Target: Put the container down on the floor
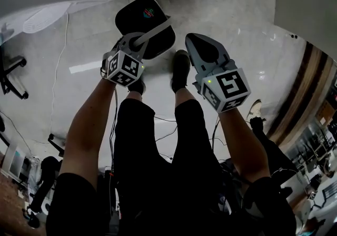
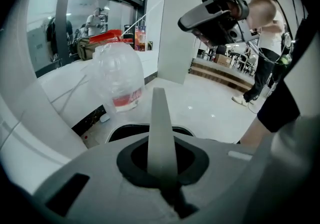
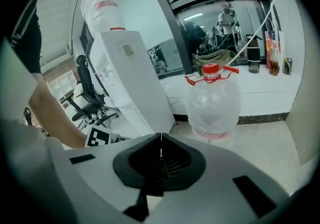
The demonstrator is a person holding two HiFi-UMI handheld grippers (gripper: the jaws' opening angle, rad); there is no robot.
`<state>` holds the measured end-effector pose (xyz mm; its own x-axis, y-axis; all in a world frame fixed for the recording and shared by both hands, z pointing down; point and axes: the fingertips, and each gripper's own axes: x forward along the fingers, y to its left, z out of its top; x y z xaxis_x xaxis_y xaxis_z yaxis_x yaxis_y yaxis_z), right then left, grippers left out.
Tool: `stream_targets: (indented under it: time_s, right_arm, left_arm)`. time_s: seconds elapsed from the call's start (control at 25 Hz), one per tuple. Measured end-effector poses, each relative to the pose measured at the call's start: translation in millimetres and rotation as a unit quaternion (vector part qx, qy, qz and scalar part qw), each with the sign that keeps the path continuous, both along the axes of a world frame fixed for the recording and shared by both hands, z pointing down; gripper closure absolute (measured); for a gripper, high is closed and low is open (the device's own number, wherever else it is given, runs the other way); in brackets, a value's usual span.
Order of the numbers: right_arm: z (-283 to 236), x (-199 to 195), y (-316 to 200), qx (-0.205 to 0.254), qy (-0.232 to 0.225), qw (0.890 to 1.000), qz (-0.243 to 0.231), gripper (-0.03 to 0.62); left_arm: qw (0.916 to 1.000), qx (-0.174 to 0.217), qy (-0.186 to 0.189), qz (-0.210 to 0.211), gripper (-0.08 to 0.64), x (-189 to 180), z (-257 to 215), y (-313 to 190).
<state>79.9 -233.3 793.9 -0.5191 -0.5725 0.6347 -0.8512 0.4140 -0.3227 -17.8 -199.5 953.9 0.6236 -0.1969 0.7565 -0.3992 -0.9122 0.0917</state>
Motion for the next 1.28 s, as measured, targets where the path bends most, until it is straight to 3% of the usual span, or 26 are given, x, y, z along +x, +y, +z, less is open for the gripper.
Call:
stream_targets:
  time_s: [0.48, 0.64, 0.84, 1.04, 1.28]
  right_arm:
    - [4.5, -12.6, 13.2, -0.009, 0.003, 1.000, -0.028, 0.583]
    - [6.0, -17.9, 17.6, -0.012, 0.002, 0.999, -0.032, 0.583]
    - [4.3, -26.2, 17.6, -0.012, -0.008, 0.999, -0.031, 0.583]
    - [-6.5, -28.9, 15.7, -0.005, -0.017, 0.999, -0.030, 0.583]
    - [-36.1, -31.2, 11.8, 0.005, -0.015, 0.999, -0.032, 0.583]
  left_arm:
    - [0.9984, -0.004, -0.047, -0.031, 0.540, -33.2, 15.1, 10.2]
    - [0.9966, -0.004, -0.060, -0.057, 0.417, -41.7, 17.6, 4.9]
    - [0.9946, -0.009, -0.080, -0.065, 0.388, -58.2, 19.7, 8.0]
    - [0.9921, -0.033, -0.077, -0.093, 0.336, -68.6, 10.7, 18.6]
    - [0.9854, -0.050, -0.056, -0.153, 0.331, -80.9, -24.9, 27.3]
